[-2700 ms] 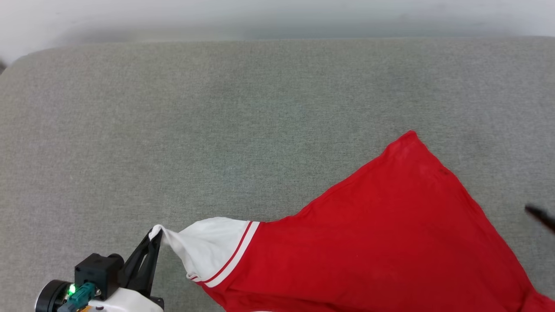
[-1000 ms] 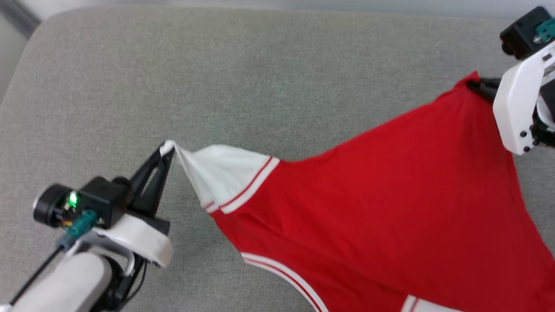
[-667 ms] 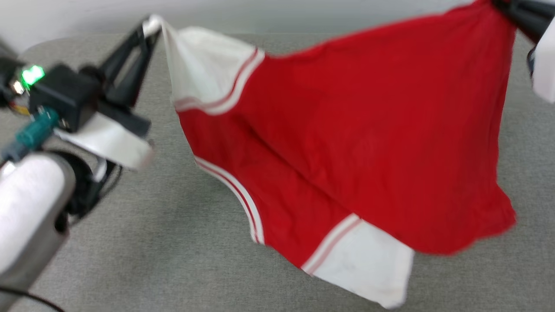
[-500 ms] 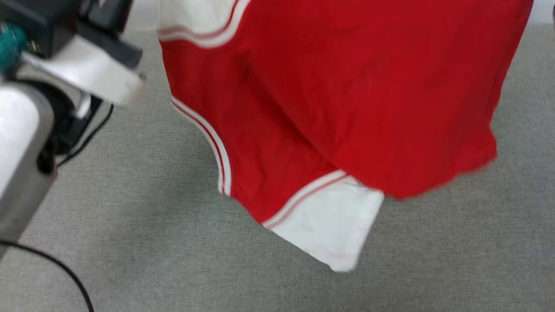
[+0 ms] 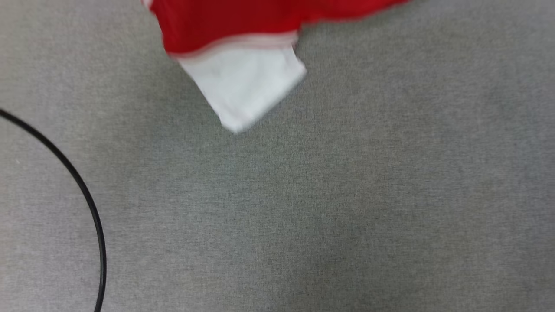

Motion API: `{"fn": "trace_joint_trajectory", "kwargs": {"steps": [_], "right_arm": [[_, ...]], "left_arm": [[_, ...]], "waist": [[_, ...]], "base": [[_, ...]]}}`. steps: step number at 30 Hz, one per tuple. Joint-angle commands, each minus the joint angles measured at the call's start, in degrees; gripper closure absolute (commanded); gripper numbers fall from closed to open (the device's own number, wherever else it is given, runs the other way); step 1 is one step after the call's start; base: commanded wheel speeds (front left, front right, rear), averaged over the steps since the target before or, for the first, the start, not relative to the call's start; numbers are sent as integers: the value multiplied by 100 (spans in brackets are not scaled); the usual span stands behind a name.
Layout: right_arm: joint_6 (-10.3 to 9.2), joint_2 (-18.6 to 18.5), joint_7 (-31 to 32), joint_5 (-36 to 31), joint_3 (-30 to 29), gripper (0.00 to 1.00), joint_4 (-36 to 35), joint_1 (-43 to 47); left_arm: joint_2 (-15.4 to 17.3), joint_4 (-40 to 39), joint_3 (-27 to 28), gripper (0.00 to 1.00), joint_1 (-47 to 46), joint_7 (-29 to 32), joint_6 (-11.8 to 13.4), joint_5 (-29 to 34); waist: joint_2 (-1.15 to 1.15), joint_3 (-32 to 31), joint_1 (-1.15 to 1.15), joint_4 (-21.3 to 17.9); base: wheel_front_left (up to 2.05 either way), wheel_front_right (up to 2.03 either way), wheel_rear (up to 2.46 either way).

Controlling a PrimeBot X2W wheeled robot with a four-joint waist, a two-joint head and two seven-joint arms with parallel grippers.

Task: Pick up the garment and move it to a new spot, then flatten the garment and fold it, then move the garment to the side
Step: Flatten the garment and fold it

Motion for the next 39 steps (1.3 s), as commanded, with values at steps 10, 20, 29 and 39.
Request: {"fn": "trace_joint_trajectory", "kwargs": {"steps": [10,20,29,39], "right_arm": [[-3,432,-301,-573,20,100,991,-1622],[-4,672,-678,-532,458,100,1774,-1938],[-4,806,-1080,-227,906,100,2216,-1265],[-4,925,-1648,383,1597,100,2443,286]], "left_arm": [[-451,1353,-90,100,-1988,-438,-184,171],[-692,2451,-528,100,-2436,-916,-230,-15],[-670,2809,-1115,100,-1677,-1172,-230,-507],[-338,2428,-1379,100,206,-1286,-231,-1063]], "waist": [[0,679,-1,7],[0,966,-1,48],[0,877,-1,32],[0,260,-1,-9]], "base": [[0,0,0],[0,0,0],[0,0,0],[0,0,0]]}}
